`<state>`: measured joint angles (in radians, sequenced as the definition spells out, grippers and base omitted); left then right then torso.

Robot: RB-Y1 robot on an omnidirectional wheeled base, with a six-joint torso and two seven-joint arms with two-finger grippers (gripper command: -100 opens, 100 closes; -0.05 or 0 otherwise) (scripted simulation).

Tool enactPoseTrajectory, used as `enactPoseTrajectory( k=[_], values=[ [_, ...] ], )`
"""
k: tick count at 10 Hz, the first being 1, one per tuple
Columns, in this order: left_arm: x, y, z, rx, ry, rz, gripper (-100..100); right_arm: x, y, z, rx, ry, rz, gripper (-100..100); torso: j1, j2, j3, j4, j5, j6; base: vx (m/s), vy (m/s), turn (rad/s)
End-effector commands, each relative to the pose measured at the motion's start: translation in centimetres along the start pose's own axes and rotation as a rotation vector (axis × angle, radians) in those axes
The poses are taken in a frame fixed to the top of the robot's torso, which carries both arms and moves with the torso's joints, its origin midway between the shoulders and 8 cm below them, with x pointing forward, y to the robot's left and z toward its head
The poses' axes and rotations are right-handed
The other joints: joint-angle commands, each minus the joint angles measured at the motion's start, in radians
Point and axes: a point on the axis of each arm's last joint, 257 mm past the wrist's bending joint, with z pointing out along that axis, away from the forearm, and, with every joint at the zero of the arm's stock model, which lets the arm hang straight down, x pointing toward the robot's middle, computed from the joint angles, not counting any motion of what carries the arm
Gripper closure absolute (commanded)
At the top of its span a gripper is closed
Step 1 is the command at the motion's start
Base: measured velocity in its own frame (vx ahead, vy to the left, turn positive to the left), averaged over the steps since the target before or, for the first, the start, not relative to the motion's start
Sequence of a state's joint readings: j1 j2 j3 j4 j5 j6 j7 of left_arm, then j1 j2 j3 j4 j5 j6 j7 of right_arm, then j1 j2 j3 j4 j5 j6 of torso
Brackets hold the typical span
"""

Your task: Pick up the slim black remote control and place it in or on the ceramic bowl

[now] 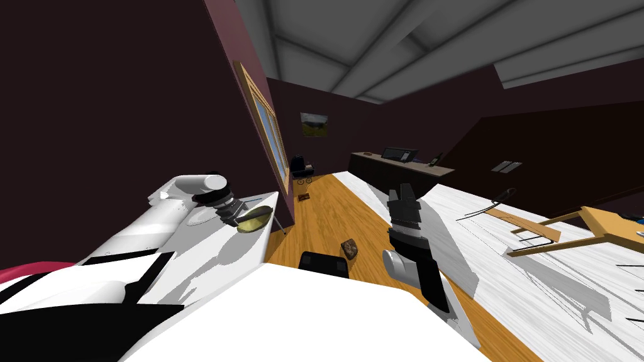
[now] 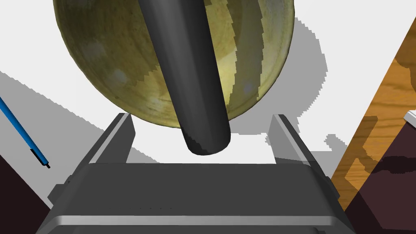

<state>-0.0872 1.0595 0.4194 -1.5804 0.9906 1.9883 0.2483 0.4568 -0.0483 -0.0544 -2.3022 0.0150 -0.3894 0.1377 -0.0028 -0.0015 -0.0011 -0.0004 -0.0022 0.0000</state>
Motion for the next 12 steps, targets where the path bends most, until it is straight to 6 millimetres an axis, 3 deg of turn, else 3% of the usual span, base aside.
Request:
enactPoseTrajectory(
  k=[1, 2, 3, 6, 7, 10, 12],
  values=[
    [0.0, 0.0, 0.0, 0.0, 0.0, 0.0, -100, 0.0, 0.0, 0.0, 0.0, 0.0, 0.0, 0, 0.0, 0.0, 0.0, 0.0, 0.0, 0.0, 0.0, 0.0, 0.0],
    [0.0, 0.0, 0.0, 0.0, 0.0, 0.0, 0, 0.0, 0.0, 0.0, 0.0, 0.0, 0.0, 0, 0.0, 0.0, 0.0, 0.0, 0.0, 0.0, 0.0, 0.0, 0.0],
    [1.7, -0.8, 1.1, -0.01, 0.035, 0.015, -100, 0.0, 0.0, 0.0, 0.0, 0.0, 0.0, 0, 0.0, 0.0, 0.0, 0.0, 0.0, 0.0, -0.055, 0.039, 0.083],
    [2.8, -1.8, 1.1, -0.023, 0.051, 0.017, -100, 0.0, 0.0, 0.0, 0.0, 0.0, 0.0, 0, 0.001, 0.003, 0.002, 0.001, 0.0, 0.0, -0.045, 0.013, 0.011],
    [4.3, -2.4, 2.2, -0.033, 0.077, 0.034, -100, 0.0, 0.0, 0.0, 0.0, 0.0, 0.0, 0, 0.0, 0.001, 0.001, 0.0, 0.0, 0.0, -0.064, 0.013, 0.096],
    [5.6, -3.5, 1.9, -0.044, 0.089, 0.036, -100, 0.0, 0.0, 0.0, 0.0, 0.0, 0.0, 0, 0.001, 0.002, 0.001, 0.001, 0.0, 0.0, -0.034, 0.015, 0.006],
    [7.5, -4.1, 3.0, -0.069, 0.103, 0.059, -100, 0.0, 0.0, 0.0, 0.0, 0.0, 0.0, 0, 0.002, 0.002, 0.001, 0.0, 0.001, 0.0, -0.062, 0.033, 0.068]
  ],
)
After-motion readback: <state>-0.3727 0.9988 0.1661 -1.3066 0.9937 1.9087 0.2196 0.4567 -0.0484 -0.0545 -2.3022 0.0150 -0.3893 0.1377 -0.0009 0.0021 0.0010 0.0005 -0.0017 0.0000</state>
